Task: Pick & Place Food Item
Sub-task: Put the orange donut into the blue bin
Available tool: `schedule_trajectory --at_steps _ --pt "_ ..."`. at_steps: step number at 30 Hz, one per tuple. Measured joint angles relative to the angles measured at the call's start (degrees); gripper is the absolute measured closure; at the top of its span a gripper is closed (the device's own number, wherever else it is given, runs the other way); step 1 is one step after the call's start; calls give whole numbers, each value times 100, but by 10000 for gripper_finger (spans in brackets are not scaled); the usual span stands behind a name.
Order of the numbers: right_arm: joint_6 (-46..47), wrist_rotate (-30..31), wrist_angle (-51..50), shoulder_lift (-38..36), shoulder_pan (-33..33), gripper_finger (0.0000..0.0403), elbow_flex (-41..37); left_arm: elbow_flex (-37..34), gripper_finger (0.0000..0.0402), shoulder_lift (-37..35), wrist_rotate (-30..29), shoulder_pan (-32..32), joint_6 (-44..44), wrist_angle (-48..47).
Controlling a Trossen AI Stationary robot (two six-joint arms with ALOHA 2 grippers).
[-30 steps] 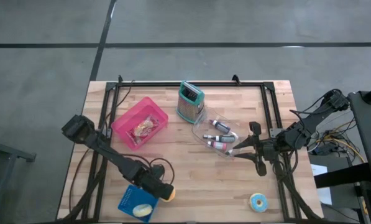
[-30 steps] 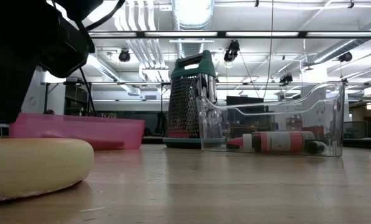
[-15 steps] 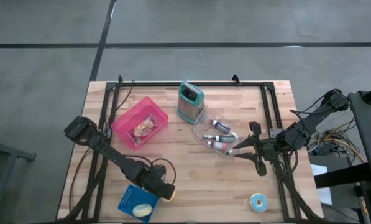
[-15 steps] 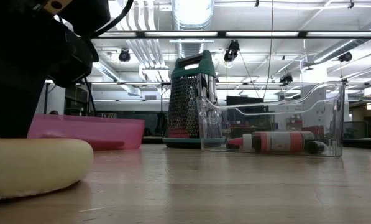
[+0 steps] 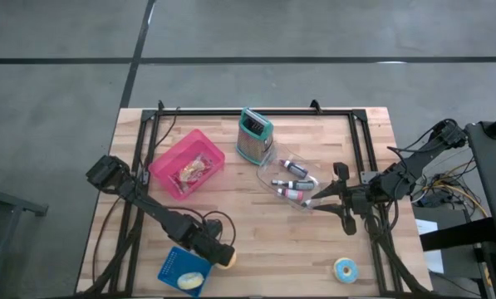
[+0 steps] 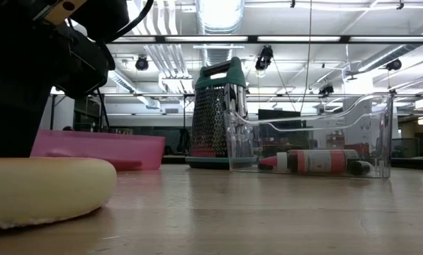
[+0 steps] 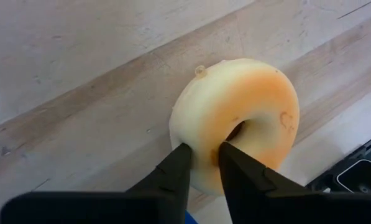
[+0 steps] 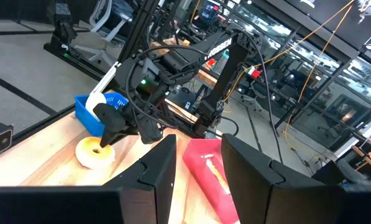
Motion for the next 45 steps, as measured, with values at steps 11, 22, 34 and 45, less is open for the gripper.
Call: schedule_trajectory --at_steps 11,22,34,45 --pt "0 0 0 0 0 280 0 -4 342 0 0 3 2 1" --pt "0 -2 0 0 2 280 -2 -4 344 0 4 3 8 2" --pt "0 -2 -1 0 0 280 -1 -4 347 -578 -254 86 404 -259" --pt "2 0 0 0 -1 280 0 61 347 -1633 -588 -95 552 -481"
